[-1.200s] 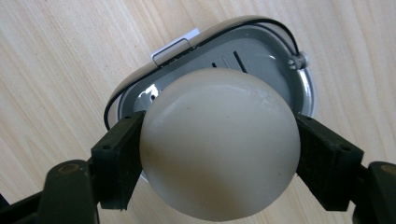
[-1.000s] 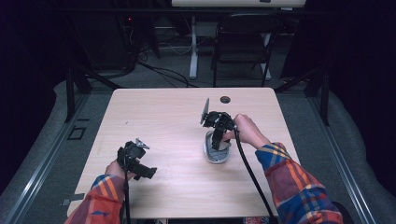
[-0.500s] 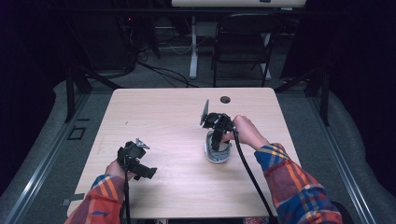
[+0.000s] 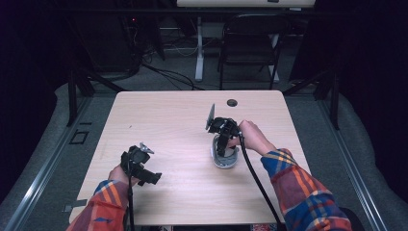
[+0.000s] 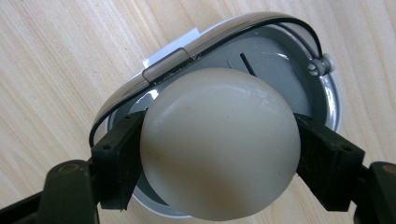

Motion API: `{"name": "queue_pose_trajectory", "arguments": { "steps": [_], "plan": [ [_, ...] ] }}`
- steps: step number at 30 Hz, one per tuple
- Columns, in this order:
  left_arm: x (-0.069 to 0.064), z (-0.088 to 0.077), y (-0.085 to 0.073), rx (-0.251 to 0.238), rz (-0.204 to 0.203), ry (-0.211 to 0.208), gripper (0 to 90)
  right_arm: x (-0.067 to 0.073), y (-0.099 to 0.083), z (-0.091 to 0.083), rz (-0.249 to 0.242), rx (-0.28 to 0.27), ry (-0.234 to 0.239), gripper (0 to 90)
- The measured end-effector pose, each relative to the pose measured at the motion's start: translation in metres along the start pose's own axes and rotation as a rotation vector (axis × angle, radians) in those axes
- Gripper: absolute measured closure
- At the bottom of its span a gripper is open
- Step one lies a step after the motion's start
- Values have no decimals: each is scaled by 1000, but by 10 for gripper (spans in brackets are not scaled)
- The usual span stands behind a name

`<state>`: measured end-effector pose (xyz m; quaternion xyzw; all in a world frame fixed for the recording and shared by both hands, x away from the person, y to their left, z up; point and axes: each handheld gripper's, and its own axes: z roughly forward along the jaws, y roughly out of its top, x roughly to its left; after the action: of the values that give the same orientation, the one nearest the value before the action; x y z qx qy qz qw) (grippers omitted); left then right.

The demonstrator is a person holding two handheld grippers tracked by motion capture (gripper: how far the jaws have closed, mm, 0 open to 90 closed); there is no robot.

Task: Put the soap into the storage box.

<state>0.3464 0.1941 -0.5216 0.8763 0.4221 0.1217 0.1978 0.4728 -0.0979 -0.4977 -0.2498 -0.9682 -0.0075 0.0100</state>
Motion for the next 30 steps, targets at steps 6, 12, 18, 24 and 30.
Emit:
{"name": "queue_pose_trajectory", "arguments": {
  "steps": [6,12,18,24,30],
  "plan": [
    [0,0,0,-1,-1,-2,1,1,-1,3,0,-2,-7,233],
    [0,0,0,1,0,-3,1,1,-1,6,-1,7,-9,231],
    [0,1,0,4,1,-4,1,1,-4,1,-4,-2,-10,227],
    [-1,1,0,6,1,-3,1,2,-10,-12,-5,-44,-15,180],
    [-1,1,0,8,2,-3,1,9,-19,-27,-38,-112,-19,144]
  ]
}}
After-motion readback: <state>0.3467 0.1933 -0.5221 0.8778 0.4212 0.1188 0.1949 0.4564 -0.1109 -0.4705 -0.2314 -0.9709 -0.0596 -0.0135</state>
